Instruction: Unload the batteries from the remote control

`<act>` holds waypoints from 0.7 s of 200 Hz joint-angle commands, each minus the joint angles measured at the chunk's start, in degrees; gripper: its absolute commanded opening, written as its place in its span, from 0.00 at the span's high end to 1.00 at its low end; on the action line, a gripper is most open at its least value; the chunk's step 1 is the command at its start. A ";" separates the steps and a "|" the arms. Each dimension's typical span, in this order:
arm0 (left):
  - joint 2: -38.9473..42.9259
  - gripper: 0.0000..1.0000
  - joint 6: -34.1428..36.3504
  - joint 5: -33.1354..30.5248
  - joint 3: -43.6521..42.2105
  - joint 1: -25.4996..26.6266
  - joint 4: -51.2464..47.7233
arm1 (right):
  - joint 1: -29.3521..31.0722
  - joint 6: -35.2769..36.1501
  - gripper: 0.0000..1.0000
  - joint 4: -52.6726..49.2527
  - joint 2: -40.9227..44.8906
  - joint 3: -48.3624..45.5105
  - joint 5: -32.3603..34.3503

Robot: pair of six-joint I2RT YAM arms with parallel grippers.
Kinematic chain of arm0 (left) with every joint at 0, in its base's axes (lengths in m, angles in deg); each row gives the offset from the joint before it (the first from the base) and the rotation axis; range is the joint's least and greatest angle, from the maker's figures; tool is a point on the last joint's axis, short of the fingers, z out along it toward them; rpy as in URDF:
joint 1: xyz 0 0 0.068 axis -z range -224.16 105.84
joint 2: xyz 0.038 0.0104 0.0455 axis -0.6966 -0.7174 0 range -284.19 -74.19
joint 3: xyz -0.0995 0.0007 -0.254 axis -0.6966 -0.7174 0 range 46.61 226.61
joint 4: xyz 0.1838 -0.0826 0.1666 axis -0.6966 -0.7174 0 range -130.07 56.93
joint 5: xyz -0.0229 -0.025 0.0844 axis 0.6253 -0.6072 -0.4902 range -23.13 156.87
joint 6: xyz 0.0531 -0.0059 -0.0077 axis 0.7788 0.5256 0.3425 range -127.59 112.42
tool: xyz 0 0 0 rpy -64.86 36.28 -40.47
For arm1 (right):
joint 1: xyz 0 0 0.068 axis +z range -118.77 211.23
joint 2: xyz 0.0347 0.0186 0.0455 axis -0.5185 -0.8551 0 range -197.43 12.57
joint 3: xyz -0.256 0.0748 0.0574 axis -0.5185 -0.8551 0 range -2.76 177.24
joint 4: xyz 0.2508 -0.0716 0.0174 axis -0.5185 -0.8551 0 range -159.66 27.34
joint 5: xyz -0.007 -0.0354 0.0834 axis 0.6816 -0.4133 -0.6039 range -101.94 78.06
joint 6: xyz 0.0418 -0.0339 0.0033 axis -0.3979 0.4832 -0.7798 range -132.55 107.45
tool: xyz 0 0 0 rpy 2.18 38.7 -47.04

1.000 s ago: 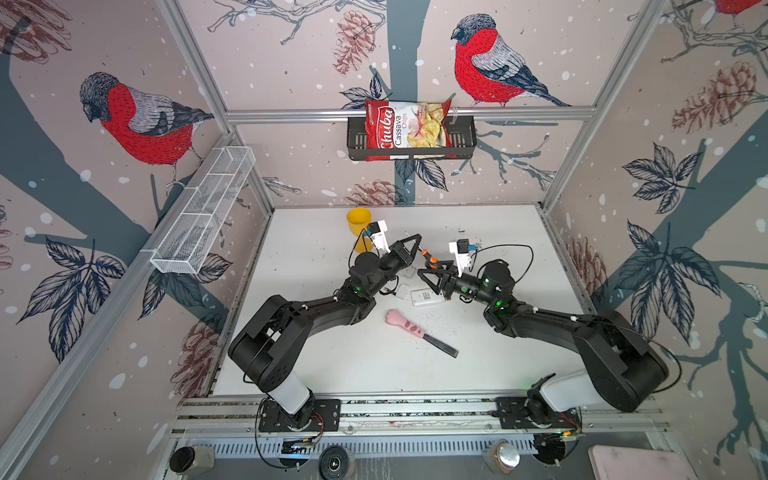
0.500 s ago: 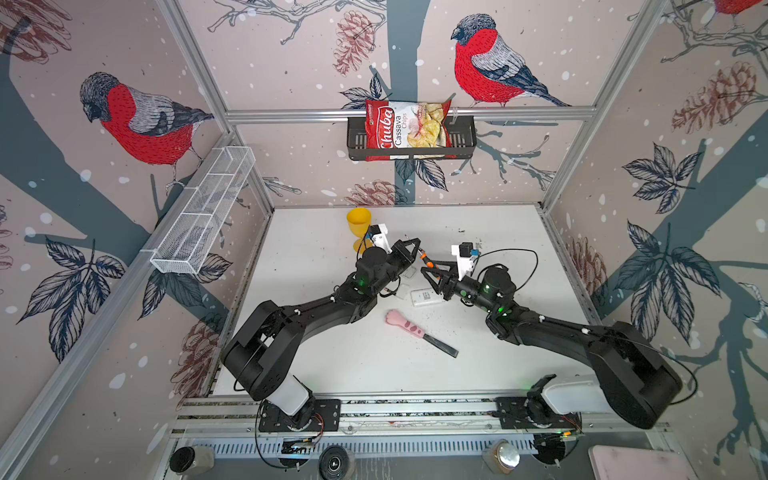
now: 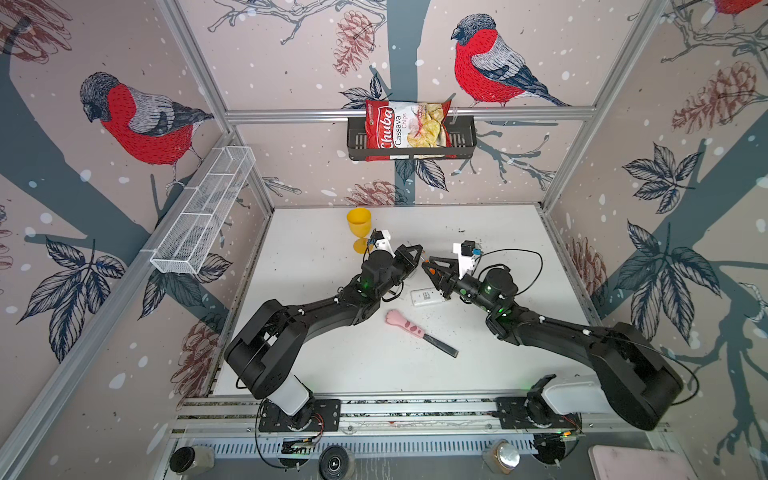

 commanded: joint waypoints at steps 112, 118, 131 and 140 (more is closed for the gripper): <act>4.56 1.00 -3.02 -1.63 -0.28 -0.61 0.92 | 1.29 2.68 0.36 0.40 -0.57 1.26 1.96; 4.51 1.00 -3.17 -1.59 -0.24 -0.61 0.88 | 1.40 2.65 0.36 0.46 -0.70 1.35 1.80; 4.18 1.00 -3.95 -1.31 -0.28 -0.61 1.58 | 1.38 2.43 0.37 0.89 -1.06 1.60 1.60; 3.72 1.00 -4.78 -0.97 -0.46 -0.61 2.36 | 1.55 2.44 0.38 1.07 -1.31 1.79 1.58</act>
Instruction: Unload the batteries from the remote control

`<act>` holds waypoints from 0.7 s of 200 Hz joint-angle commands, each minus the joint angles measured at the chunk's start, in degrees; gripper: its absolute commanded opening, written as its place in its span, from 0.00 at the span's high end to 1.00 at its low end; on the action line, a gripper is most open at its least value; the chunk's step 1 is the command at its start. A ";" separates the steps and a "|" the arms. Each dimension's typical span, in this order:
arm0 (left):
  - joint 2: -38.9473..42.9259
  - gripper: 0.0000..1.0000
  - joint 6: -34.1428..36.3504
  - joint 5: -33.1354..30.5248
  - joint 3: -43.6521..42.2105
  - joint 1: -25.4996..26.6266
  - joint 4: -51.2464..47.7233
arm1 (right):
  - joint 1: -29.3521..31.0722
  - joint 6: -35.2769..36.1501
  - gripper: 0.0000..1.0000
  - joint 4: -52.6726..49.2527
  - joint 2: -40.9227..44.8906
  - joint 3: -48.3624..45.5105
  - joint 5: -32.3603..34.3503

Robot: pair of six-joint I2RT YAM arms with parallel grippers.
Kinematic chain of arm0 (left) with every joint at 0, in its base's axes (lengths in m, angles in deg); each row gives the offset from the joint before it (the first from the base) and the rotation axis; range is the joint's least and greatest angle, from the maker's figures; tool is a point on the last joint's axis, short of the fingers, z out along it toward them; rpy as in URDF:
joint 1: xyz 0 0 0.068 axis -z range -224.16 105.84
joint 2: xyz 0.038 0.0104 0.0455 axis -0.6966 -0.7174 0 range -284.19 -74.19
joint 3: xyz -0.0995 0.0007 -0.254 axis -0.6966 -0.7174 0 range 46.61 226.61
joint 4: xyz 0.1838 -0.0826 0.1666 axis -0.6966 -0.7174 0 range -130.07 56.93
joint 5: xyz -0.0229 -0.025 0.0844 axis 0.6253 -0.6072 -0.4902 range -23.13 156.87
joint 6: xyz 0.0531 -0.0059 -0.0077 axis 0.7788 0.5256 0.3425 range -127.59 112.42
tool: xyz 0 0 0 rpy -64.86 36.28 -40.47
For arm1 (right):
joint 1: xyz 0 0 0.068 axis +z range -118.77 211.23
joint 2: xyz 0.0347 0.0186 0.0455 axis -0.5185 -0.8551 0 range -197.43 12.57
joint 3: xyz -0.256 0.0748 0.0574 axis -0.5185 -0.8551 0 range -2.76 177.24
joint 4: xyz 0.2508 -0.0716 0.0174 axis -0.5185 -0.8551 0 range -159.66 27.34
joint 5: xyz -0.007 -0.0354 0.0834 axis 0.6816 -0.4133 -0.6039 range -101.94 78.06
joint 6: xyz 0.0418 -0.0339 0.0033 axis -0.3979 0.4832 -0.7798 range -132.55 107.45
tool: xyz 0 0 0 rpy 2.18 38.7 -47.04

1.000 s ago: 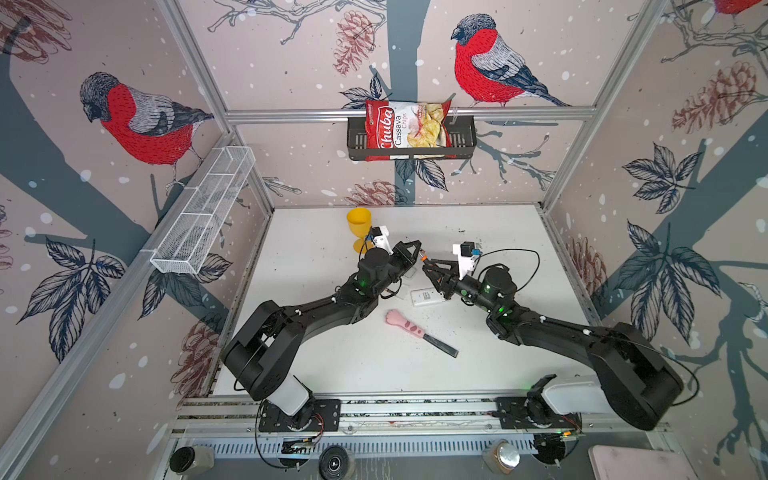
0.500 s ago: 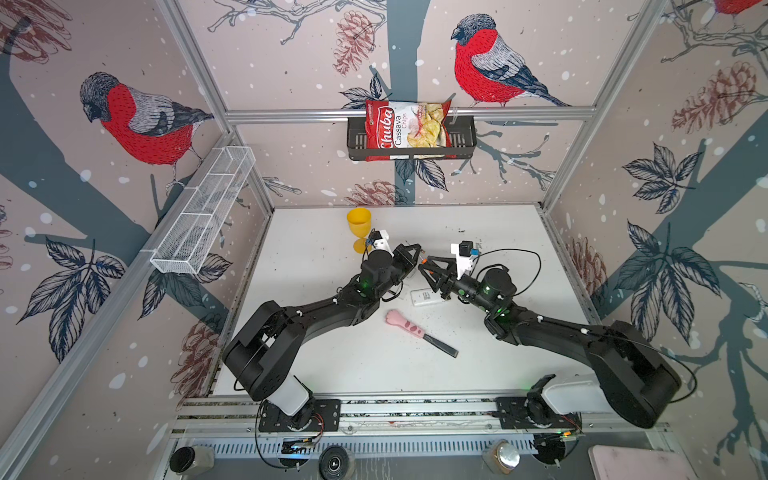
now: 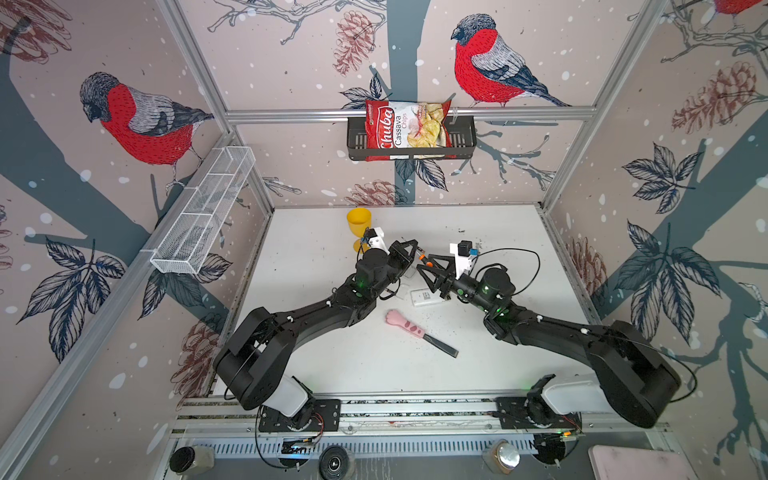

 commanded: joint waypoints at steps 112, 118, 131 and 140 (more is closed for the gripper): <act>-4.14 1.00 -8.38 3.11 -1.40 1.47 9.99 | 0.63 -0.33 0.57 6.44 -1.39 -0.33 3.25; -4.23 1.00 -8.44 3.12 -1.38 1.48 10.25 | 0.60 -0.33 0.59 6.53 -1.46 -0.33 3.42; -4.32 1.00 -8.49 3.25 -1.36 1.65 10.35 | 0.58 -0.35 0.62 6.71 -1.63 -0.33 3.71; -4.32 1.00 -8.58 3.32 -1.30 1.78 10.31 | 0.57 -0.40 0.64 6.72 -1.67 -0.33 3.77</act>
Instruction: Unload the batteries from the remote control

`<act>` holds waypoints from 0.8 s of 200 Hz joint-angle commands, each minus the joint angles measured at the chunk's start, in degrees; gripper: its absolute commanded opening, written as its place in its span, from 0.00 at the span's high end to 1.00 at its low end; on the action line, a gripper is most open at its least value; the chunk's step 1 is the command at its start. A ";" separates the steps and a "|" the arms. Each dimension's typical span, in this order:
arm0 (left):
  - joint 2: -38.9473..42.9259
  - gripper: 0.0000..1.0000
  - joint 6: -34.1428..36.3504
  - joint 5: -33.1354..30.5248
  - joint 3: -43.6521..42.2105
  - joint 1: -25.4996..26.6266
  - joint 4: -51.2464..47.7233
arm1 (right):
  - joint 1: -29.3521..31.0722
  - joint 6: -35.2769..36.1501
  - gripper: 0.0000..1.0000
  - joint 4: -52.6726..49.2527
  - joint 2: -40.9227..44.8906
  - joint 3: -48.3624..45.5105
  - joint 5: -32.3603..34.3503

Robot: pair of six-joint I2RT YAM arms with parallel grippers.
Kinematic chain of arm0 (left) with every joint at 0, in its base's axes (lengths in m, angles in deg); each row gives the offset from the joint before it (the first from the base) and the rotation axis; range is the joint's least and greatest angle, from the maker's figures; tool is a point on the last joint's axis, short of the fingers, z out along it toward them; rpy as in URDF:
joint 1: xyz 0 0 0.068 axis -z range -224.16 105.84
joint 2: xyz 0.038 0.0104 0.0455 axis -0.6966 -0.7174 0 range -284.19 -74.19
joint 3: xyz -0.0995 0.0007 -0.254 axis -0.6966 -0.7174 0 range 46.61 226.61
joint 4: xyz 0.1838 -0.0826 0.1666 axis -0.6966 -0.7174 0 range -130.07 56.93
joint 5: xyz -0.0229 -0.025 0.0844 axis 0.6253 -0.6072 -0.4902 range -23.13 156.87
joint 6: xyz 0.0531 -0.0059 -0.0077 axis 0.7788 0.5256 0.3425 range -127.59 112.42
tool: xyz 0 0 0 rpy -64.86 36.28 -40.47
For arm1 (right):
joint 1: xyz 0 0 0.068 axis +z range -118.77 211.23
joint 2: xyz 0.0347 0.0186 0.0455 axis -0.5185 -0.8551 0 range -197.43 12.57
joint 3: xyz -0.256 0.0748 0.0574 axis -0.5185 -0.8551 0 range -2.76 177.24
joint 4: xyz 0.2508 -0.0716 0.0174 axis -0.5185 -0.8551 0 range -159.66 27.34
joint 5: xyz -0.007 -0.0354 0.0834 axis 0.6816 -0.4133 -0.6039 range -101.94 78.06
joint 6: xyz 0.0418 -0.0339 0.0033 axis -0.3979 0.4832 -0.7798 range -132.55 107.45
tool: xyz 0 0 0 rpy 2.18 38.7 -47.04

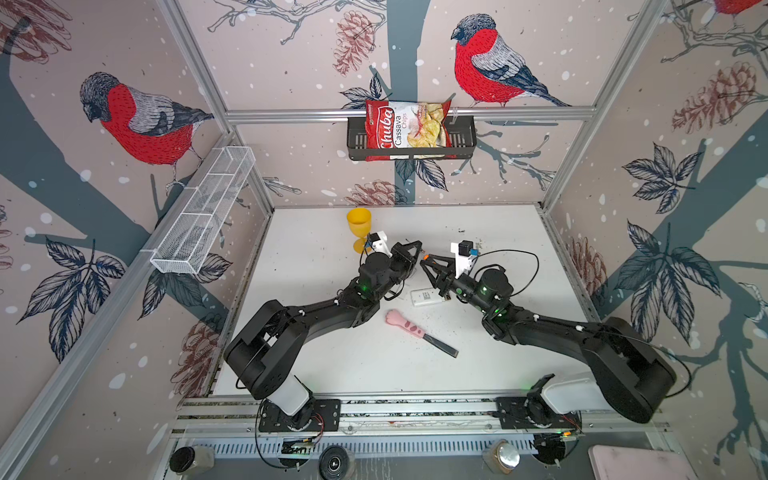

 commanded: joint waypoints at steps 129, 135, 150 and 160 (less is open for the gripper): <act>-1.87 1.00 0.67 3.78 -0.78 3.34 4.16 | -0.38 0.46 1.00 3.06 1.47 -0.49 0.91; -1.95 1.00 1.37 4.34 -0.77 3.38 4.49 | -0.61 0.47 1.00 2.45 1.79 -0.49 0.78; -1.95 0.88 6.08 6.81 -0.52 3.33 6.18 | -1.16 0.56 1.00 -0.20 2.89 -0.16 0.35; -1.13 0.53 9.29 7.48 -0.18 3.37 4.81 | -1.76 0.70 1.00 -2.51 3.78 0.04 -0.28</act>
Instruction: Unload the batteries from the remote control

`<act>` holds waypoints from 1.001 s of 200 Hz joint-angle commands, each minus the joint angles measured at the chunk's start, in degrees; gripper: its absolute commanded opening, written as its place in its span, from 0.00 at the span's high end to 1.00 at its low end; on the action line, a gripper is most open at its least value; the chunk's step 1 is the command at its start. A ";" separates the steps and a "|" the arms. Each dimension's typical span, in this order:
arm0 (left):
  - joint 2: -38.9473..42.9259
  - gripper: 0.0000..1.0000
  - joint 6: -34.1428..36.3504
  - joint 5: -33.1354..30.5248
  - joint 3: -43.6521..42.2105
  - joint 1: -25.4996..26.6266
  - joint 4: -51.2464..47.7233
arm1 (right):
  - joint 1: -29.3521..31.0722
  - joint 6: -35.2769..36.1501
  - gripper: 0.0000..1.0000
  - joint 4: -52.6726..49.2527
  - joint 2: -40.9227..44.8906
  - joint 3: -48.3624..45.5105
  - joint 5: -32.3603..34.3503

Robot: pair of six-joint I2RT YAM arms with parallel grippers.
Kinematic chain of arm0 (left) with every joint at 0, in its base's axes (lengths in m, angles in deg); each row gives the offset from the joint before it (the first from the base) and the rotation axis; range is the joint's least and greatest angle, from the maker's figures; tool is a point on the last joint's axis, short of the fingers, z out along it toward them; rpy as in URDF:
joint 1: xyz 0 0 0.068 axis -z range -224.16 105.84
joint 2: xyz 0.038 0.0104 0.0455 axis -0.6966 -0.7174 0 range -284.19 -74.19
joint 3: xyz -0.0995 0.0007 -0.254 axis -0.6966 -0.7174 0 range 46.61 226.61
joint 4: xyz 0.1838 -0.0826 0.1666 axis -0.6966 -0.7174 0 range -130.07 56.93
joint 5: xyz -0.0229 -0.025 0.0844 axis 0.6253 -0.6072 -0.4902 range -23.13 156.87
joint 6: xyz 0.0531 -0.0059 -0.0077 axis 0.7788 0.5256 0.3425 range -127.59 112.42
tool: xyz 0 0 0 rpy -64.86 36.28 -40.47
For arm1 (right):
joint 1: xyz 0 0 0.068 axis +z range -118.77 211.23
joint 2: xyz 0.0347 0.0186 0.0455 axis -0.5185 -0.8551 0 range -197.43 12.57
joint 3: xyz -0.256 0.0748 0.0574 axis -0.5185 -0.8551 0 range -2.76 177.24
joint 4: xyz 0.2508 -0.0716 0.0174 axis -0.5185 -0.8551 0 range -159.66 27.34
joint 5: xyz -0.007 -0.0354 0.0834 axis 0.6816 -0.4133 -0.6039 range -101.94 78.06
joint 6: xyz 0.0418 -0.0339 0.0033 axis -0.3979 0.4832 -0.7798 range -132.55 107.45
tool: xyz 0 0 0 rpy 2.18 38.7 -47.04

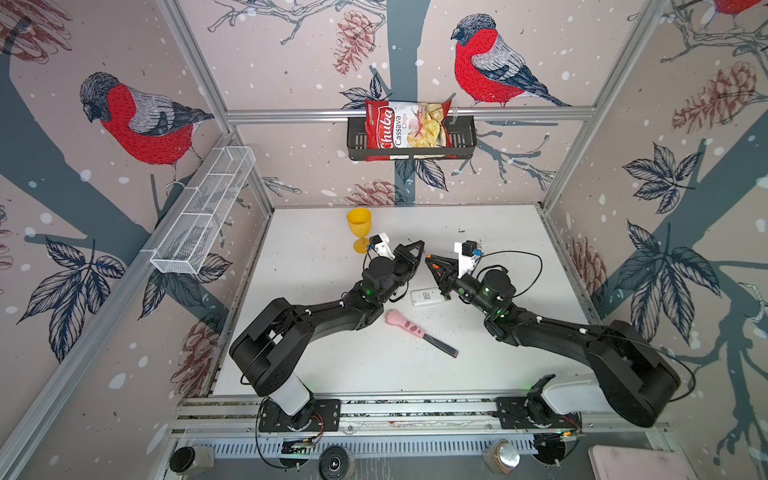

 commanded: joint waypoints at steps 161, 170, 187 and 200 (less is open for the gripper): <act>21.58 0.16 56.20 -6.26 -14.83 2.56 -32.46 | -18.06 0.52 1.00 -71.22 10.61 17.18 -11.51; 21.41 0.16 57.45 -6.69 -14.51 2.86 -33.59 | -18.15 1.37 1.00 -73.59 9.61 18.36 -10.98; 20.74 0.16 59.87 -8.47 -13.64 4.77 -34.94 | -18.17 3.36 1.00 -77.39 7.51 20.40 -10.37; 19.31 0.14 61.72 -9.74 -12.83 6.92 -35.53 | -18.17 4.71 1.00 -79.54 6.35 21.79 -9.71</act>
